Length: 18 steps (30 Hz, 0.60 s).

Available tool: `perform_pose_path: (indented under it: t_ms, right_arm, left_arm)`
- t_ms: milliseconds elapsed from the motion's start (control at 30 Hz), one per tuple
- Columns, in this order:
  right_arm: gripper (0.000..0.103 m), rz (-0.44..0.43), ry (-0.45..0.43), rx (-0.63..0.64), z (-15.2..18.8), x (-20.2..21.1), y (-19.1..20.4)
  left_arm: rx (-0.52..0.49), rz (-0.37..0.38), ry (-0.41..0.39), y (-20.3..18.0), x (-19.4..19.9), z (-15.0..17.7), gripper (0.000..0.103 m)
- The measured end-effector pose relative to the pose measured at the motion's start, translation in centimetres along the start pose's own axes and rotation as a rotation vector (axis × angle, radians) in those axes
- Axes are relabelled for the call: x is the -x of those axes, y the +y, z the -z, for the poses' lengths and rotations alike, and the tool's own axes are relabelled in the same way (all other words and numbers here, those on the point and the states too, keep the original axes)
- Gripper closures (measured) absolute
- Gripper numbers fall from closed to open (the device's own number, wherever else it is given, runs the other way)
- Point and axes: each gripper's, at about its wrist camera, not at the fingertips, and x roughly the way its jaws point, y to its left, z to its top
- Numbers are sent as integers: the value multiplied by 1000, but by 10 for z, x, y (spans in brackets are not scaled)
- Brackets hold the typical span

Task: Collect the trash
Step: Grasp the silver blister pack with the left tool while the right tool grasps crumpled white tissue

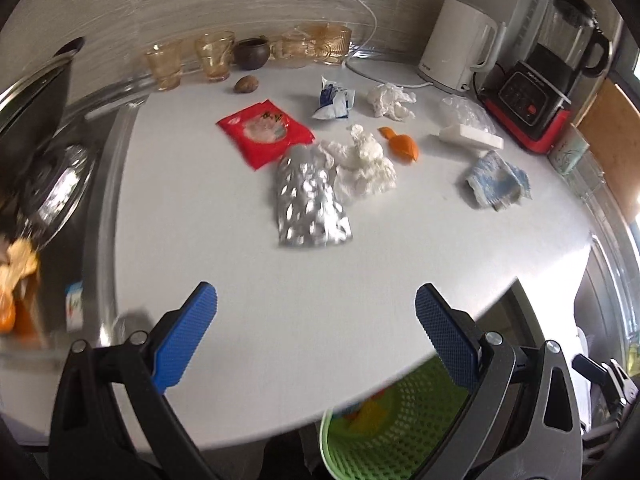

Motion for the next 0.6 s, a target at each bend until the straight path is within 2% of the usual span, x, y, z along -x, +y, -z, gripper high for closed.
perform_pose_path:
  t_ms: [200, 400, 600]
  right_arm:
    - [14, 20, -25, -3, -40, -15, 7]
    - [12, 35, -46, -12, -79, -37, 12]
    - [12, 39, -49, -18, -103, -57, 15]
  left_arm:
    - [36, 7, 33, 8, -48, -36, 8]
    - [53, -25, 71, 8, -89, -56, 9]
    - [15, -59, 105, 1, -113, -64, 21]
